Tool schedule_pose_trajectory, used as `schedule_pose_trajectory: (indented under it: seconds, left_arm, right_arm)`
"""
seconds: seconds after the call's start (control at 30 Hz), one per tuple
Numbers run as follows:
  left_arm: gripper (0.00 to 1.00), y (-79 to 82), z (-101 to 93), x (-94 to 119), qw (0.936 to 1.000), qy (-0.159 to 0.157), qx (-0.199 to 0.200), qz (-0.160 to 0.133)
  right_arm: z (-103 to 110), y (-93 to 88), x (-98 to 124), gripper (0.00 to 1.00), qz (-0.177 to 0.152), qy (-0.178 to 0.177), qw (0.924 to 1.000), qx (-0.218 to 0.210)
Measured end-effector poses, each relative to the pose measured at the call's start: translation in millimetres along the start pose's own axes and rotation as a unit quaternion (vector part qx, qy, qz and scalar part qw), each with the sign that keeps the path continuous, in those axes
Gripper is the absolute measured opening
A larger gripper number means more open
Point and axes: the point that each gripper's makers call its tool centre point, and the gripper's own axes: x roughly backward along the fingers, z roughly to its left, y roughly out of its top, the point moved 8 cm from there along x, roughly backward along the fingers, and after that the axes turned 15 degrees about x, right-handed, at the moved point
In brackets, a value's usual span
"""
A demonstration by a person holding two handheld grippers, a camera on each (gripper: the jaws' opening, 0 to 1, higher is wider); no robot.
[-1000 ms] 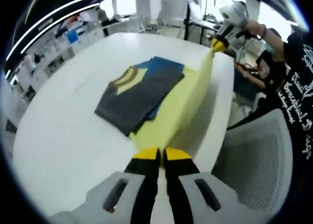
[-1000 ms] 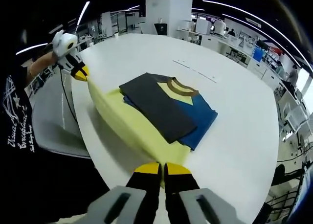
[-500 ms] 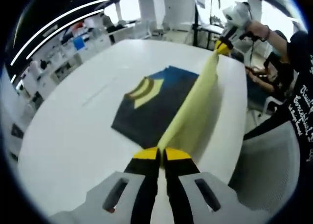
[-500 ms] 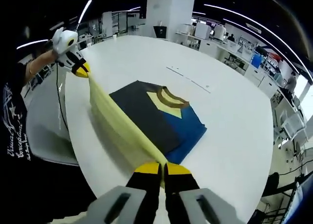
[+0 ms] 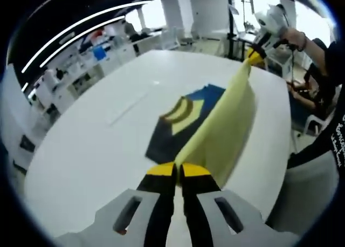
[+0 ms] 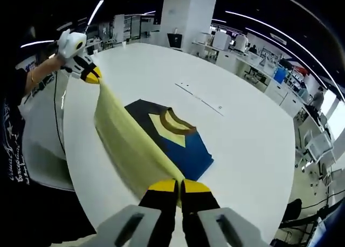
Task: Fold the garment on the visible template until the final outline fits inside the template.
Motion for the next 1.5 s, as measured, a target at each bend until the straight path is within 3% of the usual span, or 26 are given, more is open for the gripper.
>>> schedule_pose_trajectory:
  seconds: [0.13,0.33,0.53,0.7,0.8,0.93,1.07,1.23,1.5]
  left_arm:
    - [0.00,5.8,5.0,-5.0,0.9998,0.016,0.002,-0.009]
    - [0.00,16.4,16.7,-15.4,0.9973,0.040,0.045,-0.041]
    - [0.00,22.0,24.2,-28.7,0.9962,0.045,0.054,-0.051]
    - [0.00,23.9,33.3,-39.3,0.9941,0.053,0.075,-0.058]
    - [0.00,26.5,36.1,-46.8,0.9935,0.052,0.079,-0.062]
    - [0.00,30.3,39.1,-60.7,0.9953,0.074,0.045,-0.043]
    - [0.00,28.0,45.3,-75.1,0.9943,0.067,0.071,-0.043]
    - [0.00,20.6,52.7,-93.0,0.9943,0.071,0.074,-0.030]
    - [0.00,6.7,66.5,-117.6,0.9905,0.067,0.118,-0.024]
  right_arm:
    - [-7.4,3.8,-2.7,0.00,-0.008,-0.006,0.9999,-0.003]
    - [-21.6,7.1,-11.5,0.00,-0.018,-0.022,0.9995,-0.016]
    - [-32.2,8.3,-22.3,0.00,-0.021,-0.042,0.9985,-0.027]
    - [-40.4,6.9,-33.4,0.00,-0.045,-0.052,0.9950,-0.073]
    - [-45.2,3.9,-41.4,0.00,-0.022,-0.062,0.9960,-0.061]
    - [-48.5,2.6,-55.5,0.00,-0.018,-0.066,0.9948,-0.075]
    - [-54.1,-1.8,-73.3,0.00,0.002,-0.074,0.9944,-0.076]
    - [-60.0,-6.1,-92.3,0.00,0.009,-0.070,0.9936,-0.088]
    - [-68.7,-14.2,-123.4,0.00,0.022,-0.064,0.9929,-0.097]
